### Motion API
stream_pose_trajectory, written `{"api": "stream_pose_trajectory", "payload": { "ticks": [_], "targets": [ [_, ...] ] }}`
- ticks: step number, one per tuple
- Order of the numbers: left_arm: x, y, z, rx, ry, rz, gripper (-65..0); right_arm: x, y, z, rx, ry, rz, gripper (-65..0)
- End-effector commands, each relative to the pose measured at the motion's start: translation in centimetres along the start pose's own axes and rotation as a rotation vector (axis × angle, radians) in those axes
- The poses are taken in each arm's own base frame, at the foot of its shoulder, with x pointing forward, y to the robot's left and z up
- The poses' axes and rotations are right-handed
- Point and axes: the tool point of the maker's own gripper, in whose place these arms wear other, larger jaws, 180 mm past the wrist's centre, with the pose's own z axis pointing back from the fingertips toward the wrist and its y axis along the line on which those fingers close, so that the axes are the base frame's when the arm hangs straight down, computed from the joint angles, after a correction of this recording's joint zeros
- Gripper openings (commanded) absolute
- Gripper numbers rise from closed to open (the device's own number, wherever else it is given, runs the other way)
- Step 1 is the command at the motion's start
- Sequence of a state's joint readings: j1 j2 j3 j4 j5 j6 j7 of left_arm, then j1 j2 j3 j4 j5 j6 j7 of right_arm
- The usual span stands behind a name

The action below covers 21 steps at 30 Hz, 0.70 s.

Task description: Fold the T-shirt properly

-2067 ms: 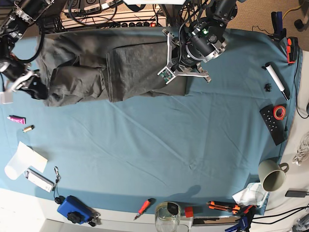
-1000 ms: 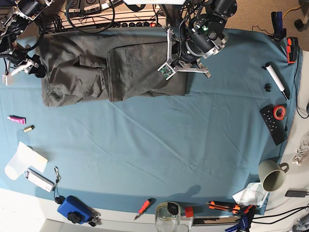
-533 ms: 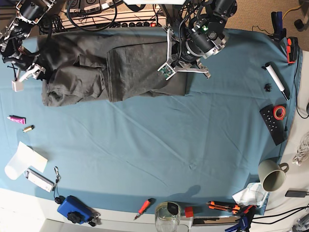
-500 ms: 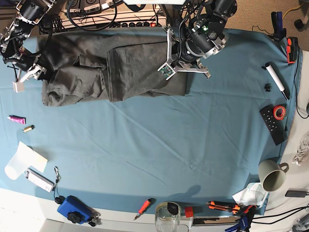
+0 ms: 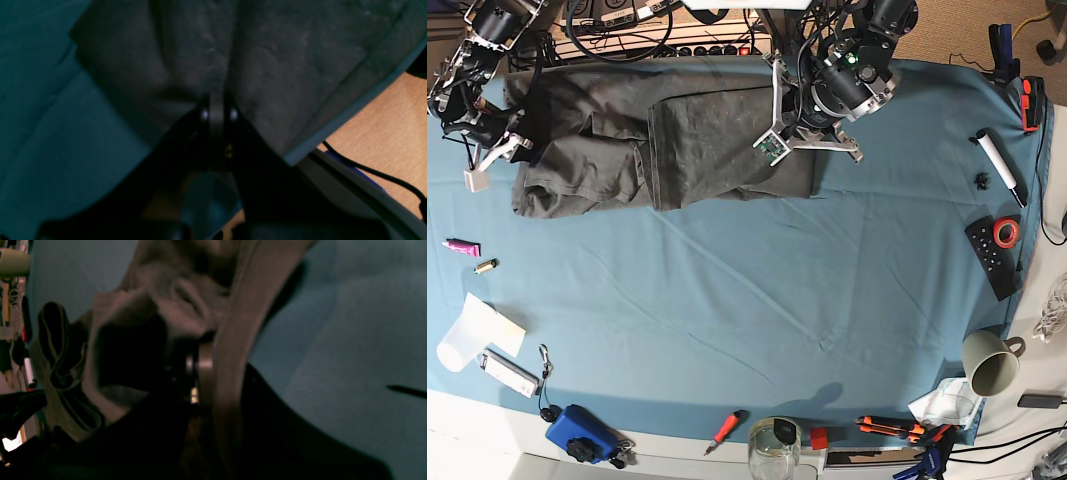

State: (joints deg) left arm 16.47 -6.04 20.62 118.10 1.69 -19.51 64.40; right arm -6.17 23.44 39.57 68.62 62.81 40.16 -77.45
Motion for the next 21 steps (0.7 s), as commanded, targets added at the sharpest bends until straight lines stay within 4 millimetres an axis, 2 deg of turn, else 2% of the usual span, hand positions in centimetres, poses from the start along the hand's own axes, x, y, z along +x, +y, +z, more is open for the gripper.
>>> {"api": "stream_pose_trajectory", "payload": {
  "ticks": [1,4,7,16,19,21],
  "targets": [
    [1.0,-0.1,0.3,-0.002,-0.040,0.006,-65.0,-0.5,-0.6,0.2,-0.035,0.043,0.015,-65.0],
    [1.0,-0.1,0.3,-0.001,-0.040,0.005,-65.0,0.9,-0.7,0.5,-0.041,-0.022,0.022,-65.0],
    [1.0,-0.1,0.3,-0.002,-0.040,0.005,-65.0,3.2,-1.0,1.3,-0.054,-0.090,0.044,-65.0],
    [1.1,-0.1,0.4,-0.002,-0.043,0.007,-65.0,12.3,-1.7,5.9,-0.148,-0.274,0.096,-65.0],
    [1.1,-0.1,0.4,0.000,-0.042,0.007,-65.0,14.1,-1.4,6.8,-0.160,-0.294,0.125,-65.0],
    [1.2,0.0,0.5,0.006,-0.044,0.017,-65.0,14.6,-1.4,7.0,-0.170,-0.292,0.133,-65.0]
  ]
}}
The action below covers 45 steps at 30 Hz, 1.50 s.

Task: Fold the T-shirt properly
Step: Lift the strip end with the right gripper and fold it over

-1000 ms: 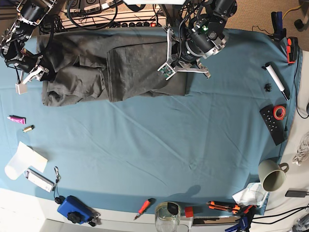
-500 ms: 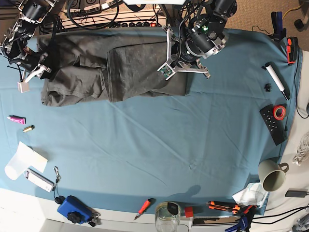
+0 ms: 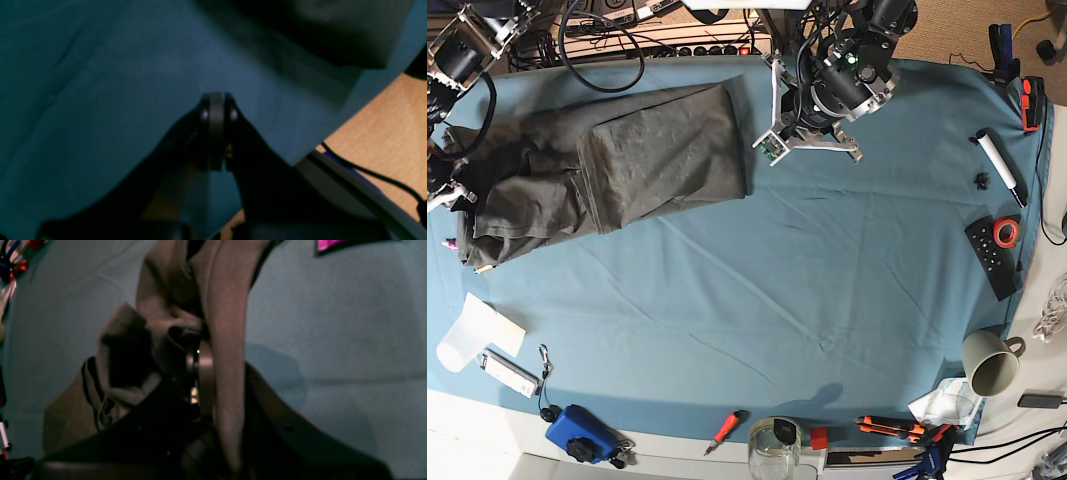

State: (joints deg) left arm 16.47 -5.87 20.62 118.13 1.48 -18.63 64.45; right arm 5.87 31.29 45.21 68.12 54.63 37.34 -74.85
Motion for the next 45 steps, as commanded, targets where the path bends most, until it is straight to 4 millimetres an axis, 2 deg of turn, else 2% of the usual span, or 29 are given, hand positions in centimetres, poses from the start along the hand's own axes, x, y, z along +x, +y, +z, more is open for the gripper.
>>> {"api": "stream_pose_trajectory", "payload": {
  "ticks": [1,4,8,14,16,20,24,29,32,37,42,45],
  "targets": [
    [1.1,0.1,0.5,0.009,-0.040,0.011,-65.0,2.6,0.1,1.1,-0.003,-0.061,0.034,-65.0],
    [1.2,0.6,1.0,0.034,-0.039,0.034,-65.0,1.9,1.3,1.0,0.064,-0.025,0.009,-65.0],
    [1.2,2.1,1.6,0.120,-0.037,0.069,-65.0,4.0,4.5,1.7,0.248,-0.145,0.008,-65.0],
    [0.1,4.3,3.3,0.284,-0.011,0.120,-65.0,4.7,6.6,2.6,0.379,-0.224,-0.022,-65.0],
    [0.0,4.4,3.8,0.302,-0.016,0.120,-65.0,3.8,6.8,2.2,0.391,-0.195,-0.027,-65.0],
    [0.0,4.2,4.3,0.302,-0.024,0.124,-65.0,0.2,7.7,0.6,0.403,-0.057,-0.011,-65.0],
    [-0.1,4.2,4.3,0.303,-0.022,0.123,-65.0,-2.8,10.8,-0.4,0.446,0.074,0.098,-65.0],
    [-0.1,4.2,4.3,0.303,-0.022,0.124,-65.0,-4.0,16.8,1.1,0.525,0.092,0.320,-65.0],
    [-0.2,4.1,4.3,0.302,-0.020,0.125,-65.0,-5.2,19.4,2.4,0.558,0.093,0.407,-65.0],
    [-0.9,4.0,4.6,0.314,0.002,0.135,-65.0,-8.1,21.4,3.3,0.600,0.113,0.409,-65.0],
    [-0.7,5.6,6.3,0.420,-0.022,0.184,-65.0,-9.8,22.4,3.0,0.634,0.117,0.358,-65.0],
    [-1.0,6.8,7.5,0.506,-0.024,0.211,-65.0,-11.2,23.7,2.6,0.684,0.162,0.363,-65.0]
  ]
}}
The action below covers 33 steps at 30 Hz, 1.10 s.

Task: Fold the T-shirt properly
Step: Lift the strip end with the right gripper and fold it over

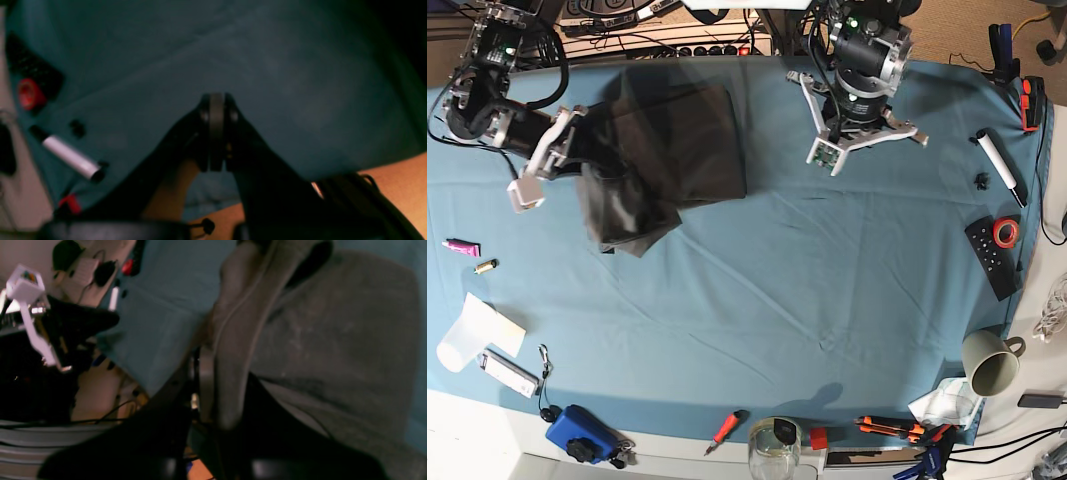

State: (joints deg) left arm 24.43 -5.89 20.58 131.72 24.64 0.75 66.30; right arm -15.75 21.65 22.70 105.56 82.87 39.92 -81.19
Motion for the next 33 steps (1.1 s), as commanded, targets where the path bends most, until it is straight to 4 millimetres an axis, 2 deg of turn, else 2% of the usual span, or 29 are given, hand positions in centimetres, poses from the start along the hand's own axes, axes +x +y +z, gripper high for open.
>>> {"api": "stream_pose_trajectory", "payload": {
  "ticks": [1,3,7,16,22,26,31,33],
  "targets": [
    [0.7,1.1,0.6,0.051,-0.034,0.016,-65.0,1.0,1.1,-0.3,0.045,-0.027,0.024,-65.0],
    [1.2,2.5,1.3,0.114,-0.054,0.039,-65.0,0.2,2.2,-1.5,0.097,0.009,0.020,-65.0],
    [1.0,2.7,1.4,0.129,-0.058,0.050,-65.0,-1.1,4.0,-3.3,0.176,0.055,0.011,-65.0],
    [0.4,2.3,1.5,0.119,-0.043,0.046,-65.0,0.6,5.4,-5.1,0.223,-0.057,-0.018,-65.0],
    [0.0,2.1,1.5,0.114,-0.030,0.045,-65.0,0.7,5.4,-5.1,0.222,-0.059,-0.016,-49.7],
    [0.0,2.1,1.5,0.114,-0.030,0.044,-65.0,1.0,5.6,-5.0,0.223,-0.063,-0.001,-49.0],
    [-0.1,2.1,1.6,0.113,-0.028,0.045,-65.0,2.9,8.4,-4.3,0.237,-0.090,0.139,-49.1],
    [-0.2,2.0,1.6,0.112,-0.025,0.045,-65.0,3.5,8.8,-3.9,0.227,-0.104,0.174,-49.1]
  ]
}}
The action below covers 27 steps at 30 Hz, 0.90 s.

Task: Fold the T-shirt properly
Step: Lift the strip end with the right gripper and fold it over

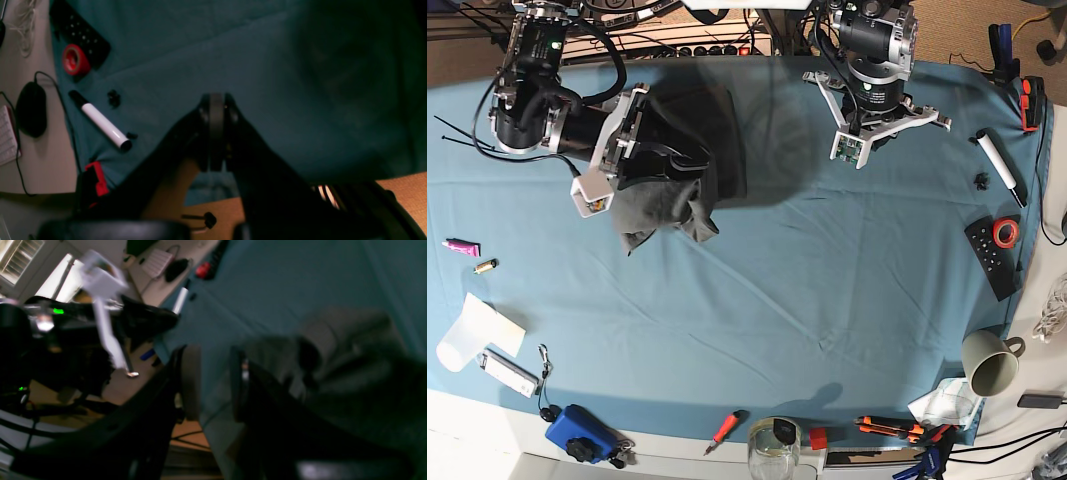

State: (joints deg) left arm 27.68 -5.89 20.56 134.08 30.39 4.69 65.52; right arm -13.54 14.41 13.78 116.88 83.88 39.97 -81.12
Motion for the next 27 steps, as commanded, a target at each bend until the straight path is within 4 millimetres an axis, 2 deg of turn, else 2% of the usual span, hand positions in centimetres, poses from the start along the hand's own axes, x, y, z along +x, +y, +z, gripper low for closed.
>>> {"api": "stream_pose_trajectory", "payload": {
  "ticks": [1,3,7,9,11,13,16,20,24,27],
  "targets": [
    [0.4,0.2,0.4,0.007,-0.025,0.006,-65.0,1.2,0.1,0.6,-0.008,-0.038,0.029,-49.1],
    [0.2,0.2,0.4,0.005,-0.020,0.005,-65.0,1.7,-0.8,1.5,-0.059,-0.057,0.037,-49.1],
    [0.2,0.1,0.4,0.003,-0.019,0.006,-65.0,2.4,-4.6,4.4,-0.270,-0.063,0.065,-49.5],
    [0.2,0.1,0.4,0.003,-0.019,0.008,-65.0,2.6,-5.8,6.1,-0.353,-0.072,0.066,-54.5],
    [0.2,0.1,0.4,0.002,-0.018,0.008,-65.0,2.3,-6.4,7.4,-0.403,-0.072,0.056,-60.4],
    [0.2,0.1,0.4,0.002,-0.018,0.008,-65.0,1.5,-6.5,7.9,-0.418,-0.053,0.041,-63.6],
    [0.2,0.0,0.4,0.001,-0.017,0.008,-65.0,0.3,-6.2,7.7,-0.409,-0.029,0.014,-63.6],
    [0.2,0.0,0.4,-0.001,-0.015,0.009,-65.0,-2.5,-7.5,7.2,-0.432,0.057,-0.049,-63.7],
    [0.2,0.0,0.4,-0.001,-0.015,0.009,-65.0,-6.4,-9.0,6.1,-0.392,0.113,-0.199,-63.7],
    [0.2,0.0,0.4,-0.002,-0.015,0.008,-65.0,-10.3,-10.6,6.4,-0.431,0.196,-0.304,-63.7]
  ]
}}
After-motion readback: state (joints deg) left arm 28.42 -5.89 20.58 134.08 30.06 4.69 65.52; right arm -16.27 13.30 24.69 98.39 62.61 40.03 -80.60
